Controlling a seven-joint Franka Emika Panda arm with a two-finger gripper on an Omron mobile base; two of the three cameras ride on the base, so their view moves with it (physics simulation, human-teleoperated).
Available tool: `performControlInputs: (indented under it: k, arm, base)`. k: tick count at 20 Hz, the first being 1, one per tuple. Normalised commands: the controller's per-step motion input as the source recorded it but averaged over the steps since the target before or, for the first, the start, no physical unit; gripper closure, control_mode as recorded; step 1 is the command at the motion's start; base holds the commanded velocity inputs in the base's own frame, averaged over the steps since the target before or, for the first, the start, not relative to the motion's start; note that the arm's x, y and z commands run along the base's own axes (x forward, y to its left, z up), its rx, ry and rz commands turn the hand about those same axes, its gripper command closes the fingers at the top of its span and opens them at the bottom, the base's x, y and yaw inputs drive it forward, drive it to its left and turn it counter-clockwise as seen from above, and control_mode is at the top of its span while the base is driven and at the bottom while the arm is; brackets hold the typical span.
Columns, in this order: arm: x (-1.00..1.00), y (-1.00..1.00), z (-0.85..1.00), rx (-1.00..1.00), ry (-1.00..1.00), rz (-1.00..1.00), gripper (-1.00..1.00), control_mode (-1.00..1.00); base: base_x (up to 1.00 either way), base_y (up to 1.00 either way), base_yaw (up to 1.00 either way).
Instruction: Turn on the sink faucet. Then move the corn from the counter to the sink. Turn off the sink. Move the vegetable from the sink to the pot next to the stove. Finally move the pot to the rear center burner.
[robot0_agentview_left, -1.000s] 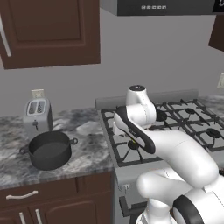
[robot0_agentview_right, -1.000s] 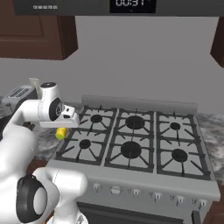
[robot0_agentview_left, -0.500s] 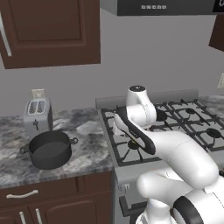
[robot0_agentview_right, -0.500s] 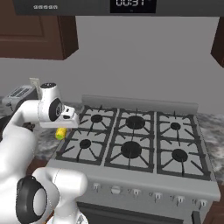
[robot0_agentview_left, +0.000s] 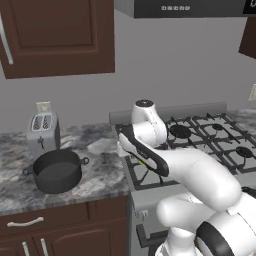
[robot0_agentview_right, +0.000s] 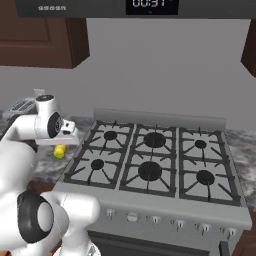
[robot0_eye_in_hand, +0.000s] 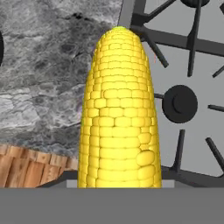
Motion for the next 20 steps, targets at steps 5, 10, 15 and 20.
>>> performControlInputs:
  k: [5,10,15,20]
  arm:
    - [0.17,0.98,0.00,0.00,0.00,0.09,1.00,-1.00]
    - [0.03,1.00,0.00,0.00,0.00,0.04,1.00,-1.00]
    - [0.00,0.98,0.00,-0.02,0.00,0.00,1.00,-1.00]
    - [0.05,0.68,0.01,0.00,0.00,0.00,1.00,-1.00]
  base:
    - [0.00,0.00,0.00]
    - [0.00,0.00,0.00]
    - [0.00,0.00,0.00]
    - [0.00,0.00,0.00]
